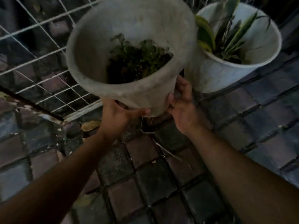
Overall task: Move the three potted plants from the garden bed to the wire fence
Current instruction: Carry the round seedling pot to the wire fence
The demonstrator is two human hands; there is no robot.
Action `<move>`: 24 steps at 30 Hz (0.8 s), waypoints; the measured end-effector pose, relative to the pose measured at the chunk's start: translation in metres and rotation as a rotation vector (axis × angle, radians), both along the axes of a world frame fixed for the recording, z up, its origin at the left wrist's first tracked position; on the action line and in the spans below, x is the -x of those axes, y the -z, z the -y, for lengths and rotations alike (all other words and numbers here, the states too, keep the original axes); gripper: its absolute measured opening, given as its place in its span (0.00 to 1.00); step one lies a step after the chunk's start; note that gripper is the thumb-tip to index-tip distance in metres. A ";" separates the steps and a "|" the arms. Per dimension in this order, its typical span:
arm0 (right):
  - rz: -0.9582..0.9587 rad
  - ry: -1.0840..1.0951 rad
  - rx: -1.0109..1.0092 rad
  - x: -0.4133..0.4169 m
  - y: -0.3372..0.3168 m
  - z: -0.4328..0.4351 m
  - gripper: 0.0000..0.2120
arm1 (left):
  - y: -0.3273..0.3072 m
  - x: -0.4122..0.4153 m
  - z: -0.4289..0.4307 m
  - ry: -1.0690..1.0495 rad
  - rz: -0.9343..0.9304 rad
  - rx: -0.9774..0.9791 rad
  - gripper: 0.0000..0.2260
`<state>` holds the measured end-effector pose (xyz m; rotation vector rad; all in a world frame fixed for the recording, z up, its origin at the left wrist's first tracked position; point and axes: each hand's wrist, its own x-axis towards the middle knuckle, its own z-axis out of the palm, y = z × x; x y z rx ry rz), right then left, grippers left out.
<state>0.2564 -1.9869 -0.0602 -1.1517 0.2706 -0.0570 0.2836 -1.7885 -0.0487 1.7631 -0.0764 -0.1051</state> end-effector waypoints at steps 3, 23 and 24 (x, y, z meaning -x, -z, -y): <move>0.055 -0.013 0.021 -0.011 0.012 -0.002 0.29 | 0.013 -0.012 -0.003 0.060 0.013 -0.023 0.30; 0.104 -0.096 0.409 0.019 0.068 -0.034 0.28 | 0.024 0.014 -0.058 0.255 -0.090 -0.450 0.19; 0.108 -0.090 0.425 0.019 0.067 -0.035 0.28 | 0.021 0.012 -0.058 0.266 -0.072 -0.454 0.20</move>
